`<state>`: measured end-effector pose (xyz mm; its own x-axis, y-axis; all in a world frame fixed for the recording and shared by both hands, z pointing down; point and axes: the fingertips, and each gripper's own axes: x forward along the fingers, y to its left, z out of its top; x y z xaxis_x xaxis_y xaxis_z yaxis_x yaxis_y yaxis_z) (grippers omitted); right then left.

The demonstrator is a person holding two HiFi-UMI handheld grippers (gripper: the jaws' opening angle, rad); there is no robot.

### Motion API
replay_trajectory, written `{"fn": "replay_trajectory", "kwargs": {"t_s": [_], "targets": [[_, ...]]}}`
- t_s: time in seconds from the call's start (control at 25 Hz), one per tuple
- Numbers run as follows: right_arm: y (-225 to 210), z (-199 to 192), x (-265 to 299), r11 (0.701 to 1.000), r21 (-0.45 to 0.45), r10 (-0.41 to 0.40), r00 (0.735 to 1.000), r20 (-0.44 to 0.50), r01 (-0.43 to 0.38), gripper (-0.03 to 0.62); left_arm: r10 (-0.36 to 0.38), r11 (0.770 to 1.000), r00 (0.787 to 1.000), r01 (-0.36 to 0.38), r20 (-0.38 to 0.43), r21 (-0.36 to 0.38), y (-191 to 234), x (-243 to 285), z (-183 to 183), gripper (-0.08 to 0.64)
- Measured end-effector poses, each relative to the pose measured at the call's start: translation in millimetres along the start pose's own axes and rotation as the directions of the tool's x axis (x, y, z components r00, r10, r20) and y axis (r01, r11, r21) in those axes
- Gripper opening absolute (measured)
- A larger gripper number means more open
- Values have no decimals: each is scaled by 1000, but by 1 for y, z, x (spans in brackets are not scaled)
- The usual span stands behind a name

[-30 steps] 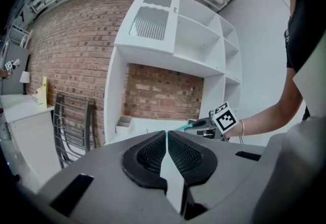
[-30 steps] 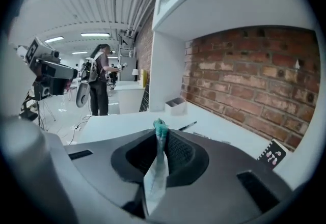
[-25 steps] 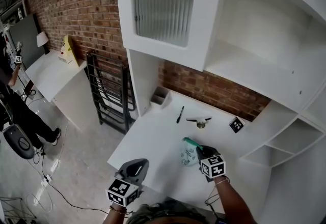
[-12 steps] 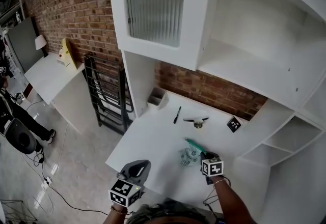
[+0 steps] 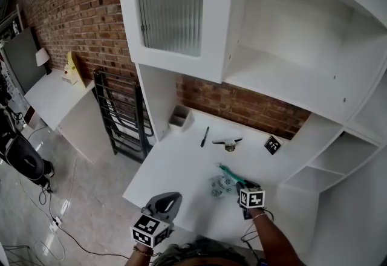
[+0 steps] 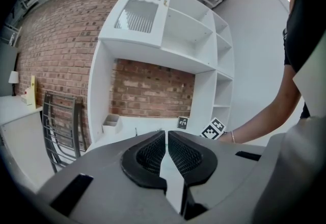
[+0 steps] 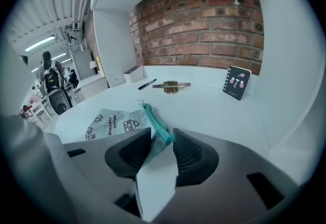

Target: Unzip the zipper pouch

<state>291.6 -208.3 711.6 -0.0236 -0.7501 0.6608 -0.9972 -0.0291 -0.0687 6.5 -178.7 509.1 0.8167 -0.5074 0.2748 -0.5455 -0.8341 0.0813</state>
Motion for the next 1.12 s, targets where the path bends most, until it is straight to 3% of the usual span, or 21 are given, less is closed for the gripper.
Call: {"fn": "replay_trajectory", "kwargs": {"t_s": [0.24, 0.44, 0.64, 0.88, 1.12], "targets": [[-24, -2, -23, 997, 48, -57, 998, 32, 55, 147, -33, 999, 999, 33, 0, 5, -4, 4, 0, 5], [-30, 14, -60, 996, 60, -74, 987, 142, 66, 141, -49, 999, 999, 49, 4, 20, -7, 10, 0, 5], [-31, 31, -97, 989, 131, -104, 966, 235, 75, 74, -86, 996, 996, 86, 13, 35, -18, 20, 3, 5], [-9, 66, -151, 989, 143, -101, 918, 383, 49, 43, -88, 995, 995, 85, 55, 55, -29, 26, 15, 5], [22, 105, -211, 994, 96, -88, 832, 548, 42, 25, -71, 997, 990, 65, 125, 50, -34, 32, 34, 5]]}}
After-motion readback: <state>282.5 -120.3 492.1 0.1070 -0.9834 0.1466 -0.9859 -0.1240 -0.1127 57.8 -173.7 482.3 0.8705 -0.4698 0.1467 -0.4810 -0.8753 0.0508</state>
